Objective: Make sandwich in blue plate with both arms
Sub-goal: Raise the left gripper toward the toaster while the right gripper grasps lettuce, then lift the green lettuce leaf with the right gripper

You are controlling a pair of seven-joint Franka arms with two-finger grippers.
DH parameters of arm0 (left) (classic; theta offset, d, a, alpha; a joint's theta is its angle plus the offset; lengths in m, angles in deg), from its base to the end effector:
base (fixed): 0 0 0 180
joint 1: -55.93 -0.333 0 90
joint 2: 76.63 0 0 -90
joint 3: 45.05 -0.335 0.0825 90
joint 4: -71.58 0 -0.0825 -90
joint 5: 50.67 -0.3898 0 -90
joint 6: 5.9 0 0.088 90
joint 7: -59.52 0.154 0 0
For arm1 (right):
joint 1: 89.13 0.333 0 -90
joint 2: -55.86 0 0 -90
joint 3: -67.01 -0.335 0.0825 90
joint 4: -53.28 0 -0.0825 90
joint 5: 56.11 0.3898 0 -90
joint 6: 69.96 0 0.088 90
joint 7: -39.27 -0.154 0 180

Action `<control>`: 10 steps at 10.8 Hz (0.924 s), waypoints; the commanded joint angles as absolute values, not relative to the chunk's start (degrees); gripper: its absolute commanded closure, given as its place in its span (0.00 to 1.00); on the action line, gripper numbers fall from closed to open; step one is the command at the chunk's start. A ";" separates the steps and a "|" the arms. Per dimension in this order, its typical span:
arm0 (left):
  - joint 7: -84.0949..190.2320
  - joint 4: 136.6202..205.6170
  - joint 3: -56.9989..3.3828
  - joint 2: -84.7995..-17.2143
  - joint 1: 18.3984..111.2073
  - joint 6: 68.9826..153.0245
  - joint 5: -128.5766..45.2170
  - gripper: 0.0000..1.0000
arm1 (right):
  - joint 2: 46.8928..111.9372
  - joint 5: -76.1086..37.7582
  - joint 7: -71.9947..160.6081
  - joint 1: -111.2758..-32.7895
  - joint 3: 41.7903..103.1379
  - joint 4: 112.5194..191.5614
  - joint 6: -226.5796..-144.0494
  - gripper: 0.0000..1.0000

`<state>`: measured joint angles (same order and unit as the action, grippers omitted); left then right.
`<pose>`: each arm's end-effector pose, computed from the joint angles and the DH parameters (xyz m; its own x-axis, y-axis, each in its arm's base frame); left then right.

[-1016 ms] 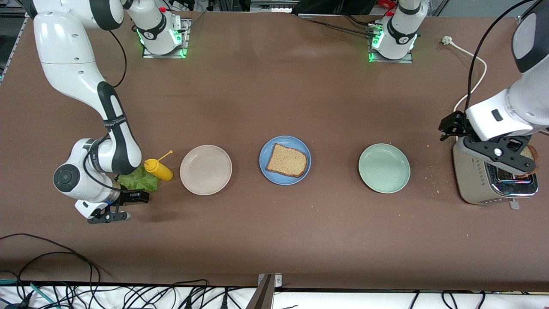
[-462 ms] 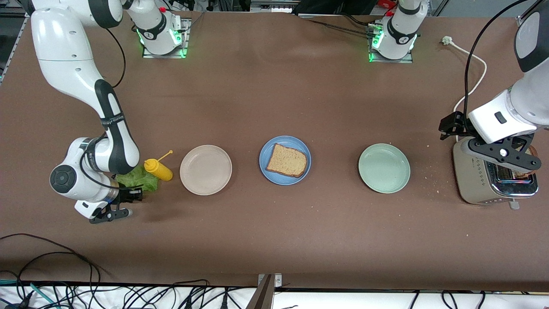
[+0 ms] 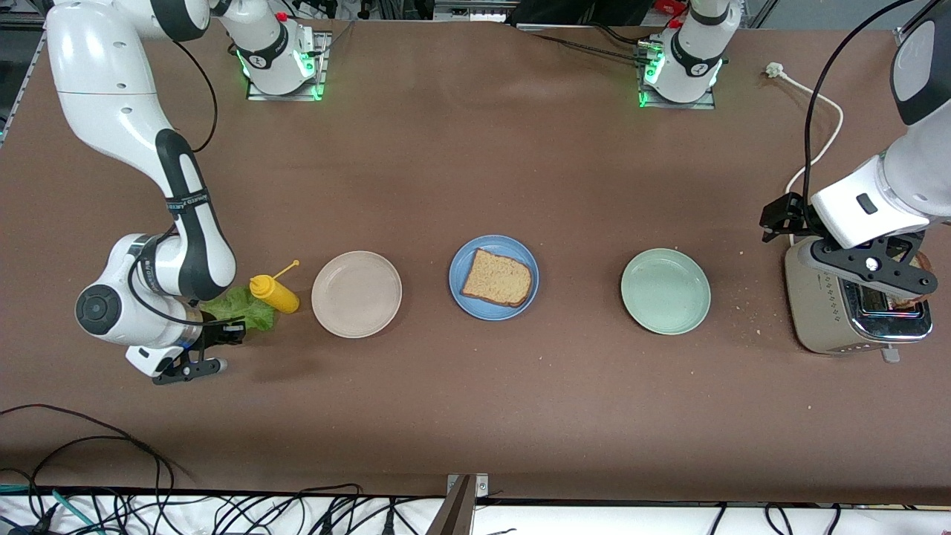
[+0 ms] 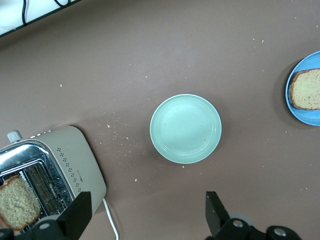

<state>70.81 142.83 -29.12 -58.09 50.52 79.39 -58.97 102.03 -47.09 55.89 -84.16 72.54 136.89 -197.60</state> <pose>0.6452 -0.0674 0.5542 0.9327 -0.3523 -0.0767 -0.3561 -0.9335 -0.0432 0.7342 0.0135 0.1643 0.9777 0.2094 -0.0178 0.2080 -0.9763 -0.0594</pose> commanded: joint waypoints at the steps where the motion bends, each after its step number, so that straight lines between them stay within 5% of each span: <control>1: 69.98 141.63 -29.05 -58.00 50.57 77.95 -57.88 0.00 | 99.20 -44.24 58.61 -84.65 71.85 138.45 -196.17 0.00; 5: 69.98 141.72 -29.14 -58.08 49.96 77.86 -56.48 0.00 | 97.87 -44.16 60.28 -84.65 71.85 139.41 -194.94 0.00; 10: 69.89 159.16 -39.04 -72.29 56.53 79.97 -47.71 0.00 | 99.02 -44.24 61.07 -84.65 71.50 143.00 -197.56 0.00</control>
<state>70.10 146.73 -33.05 -61.96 51.98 78.50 -52.34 99.47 -45.24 59.71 -84.21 72.35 139.92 -195.15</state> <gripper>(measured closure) 0.000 0.000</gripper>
